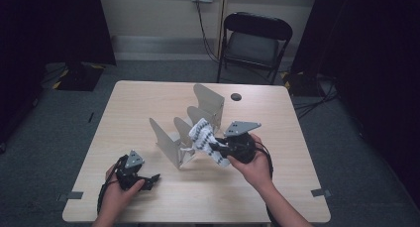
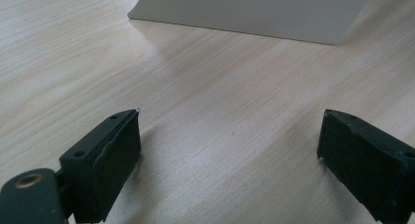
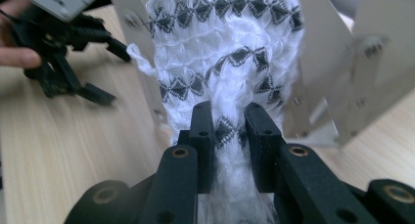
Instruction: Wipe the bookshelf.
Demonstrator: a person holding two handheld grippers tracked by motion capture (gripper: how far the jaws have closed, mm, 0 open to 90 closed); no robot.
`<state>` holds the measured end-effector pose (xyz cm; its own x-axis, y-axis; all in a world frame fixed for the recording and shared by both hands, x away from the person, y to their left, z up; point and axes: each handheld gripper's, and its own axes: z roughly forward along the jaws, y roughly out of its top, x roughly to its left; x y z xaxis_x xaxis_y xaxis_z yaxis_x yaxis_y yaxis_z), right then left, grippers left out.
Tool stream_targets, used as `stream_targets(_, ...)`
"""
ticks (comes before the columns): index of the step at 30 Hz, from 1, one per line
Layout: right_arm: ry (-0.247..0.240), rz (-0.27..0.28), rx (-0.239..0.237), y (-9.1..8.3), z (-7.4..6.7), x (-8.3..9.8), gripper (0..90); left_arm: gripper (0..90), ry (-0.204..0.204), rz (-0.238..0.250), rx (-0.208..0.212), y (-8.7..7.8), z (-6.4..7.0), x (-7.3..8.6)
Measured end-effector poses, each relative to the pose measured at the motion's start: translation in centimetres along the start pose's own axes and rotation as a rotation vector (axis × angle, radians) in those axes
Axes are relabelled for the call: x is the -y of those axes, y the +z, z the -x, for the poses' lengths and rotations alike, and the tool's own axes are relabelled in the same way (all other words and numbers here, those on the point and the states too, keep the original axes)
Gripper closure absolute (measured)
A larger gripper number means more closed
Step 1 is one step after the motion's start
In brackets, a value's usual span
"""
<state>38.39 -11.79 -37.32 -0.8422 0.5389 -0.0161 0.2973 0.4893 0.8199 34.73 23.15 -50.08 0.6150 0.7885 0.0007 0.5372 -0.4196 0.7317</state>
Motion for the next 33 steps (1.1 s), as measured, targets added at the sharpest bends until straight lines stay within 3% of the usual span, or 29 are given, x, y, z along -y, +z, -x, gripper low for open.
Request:
stream_targets(6, -0.022, -0.036, -0.027, 2.4, -1.3, 0.2, 76.8, 9.0, -0.001, 0.0, 0.0, 0.0, 0.0, 0.0)
stream_targets(16, -0.002, -0.119, -0.036, 5.5, -1.3, 3.0, 76.8, 8.9, -0.001, 0.0, 0.0, 0.0, 0.0, 0.0)
stream_targets(24, 0.014, -0.159, -0.039, 6.9, -1.4, 5.1, 76.8, 9.0, -0.001, 0.0, 0.0, 0.0, 0.0, 0.0)
stream_targets(33, 0.033, -0.192, -0.037, 7.3, -1.3, 7.1, 76.8, 9.0, -0.001, 0.001, 0.0, 0.0, 0.0, 0.0)
